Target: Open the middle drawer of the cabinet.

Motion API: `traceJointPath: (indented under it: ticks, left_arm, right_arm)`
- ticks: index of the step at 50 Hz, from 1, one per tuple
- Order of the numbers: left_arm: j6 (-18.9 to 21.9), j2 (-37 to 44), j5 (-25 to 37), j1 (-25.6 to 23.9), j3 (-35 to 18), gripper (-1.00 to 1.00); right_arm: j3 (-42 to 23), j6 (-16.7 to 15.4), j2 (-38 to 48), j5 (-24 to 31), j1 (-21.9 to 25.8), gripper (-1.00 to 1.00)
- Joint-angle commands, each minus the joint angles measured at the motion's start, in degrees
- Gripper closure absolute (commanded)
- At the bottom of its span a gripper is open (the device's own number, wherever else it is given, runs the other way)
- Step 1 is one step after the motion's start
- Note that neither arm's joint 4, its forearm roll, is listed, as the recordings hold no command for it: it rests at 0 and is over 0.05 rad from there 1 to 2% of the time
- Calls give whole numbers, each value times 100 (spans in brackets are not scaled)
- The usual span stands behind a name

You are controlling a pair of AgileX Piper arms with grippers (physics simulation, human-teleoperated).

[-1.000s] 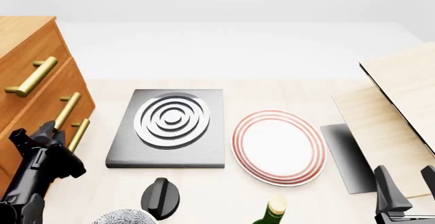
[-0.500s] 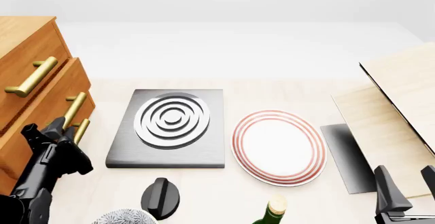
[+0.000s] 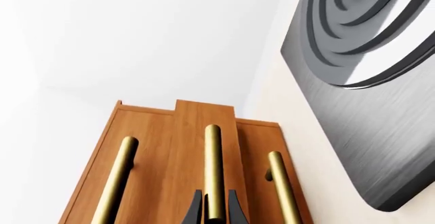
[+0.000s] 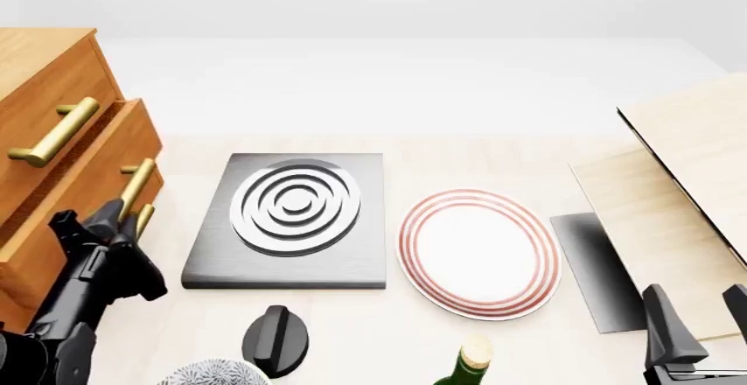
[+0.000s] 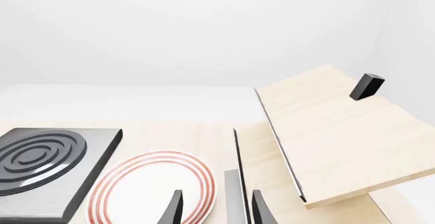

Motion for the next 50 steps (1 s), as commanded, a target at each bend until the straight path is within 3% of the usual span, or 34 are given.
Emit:
traceJointPath:
  ticks: [1,50]
  left_arm:
    - [-1,134,1,-272,-150,100]
    - [-68,66,1,-483,13,100]
  right_arm:
    - [14,26,-8,8,25,-100]
    - [15,27,-6,5,26,-100]
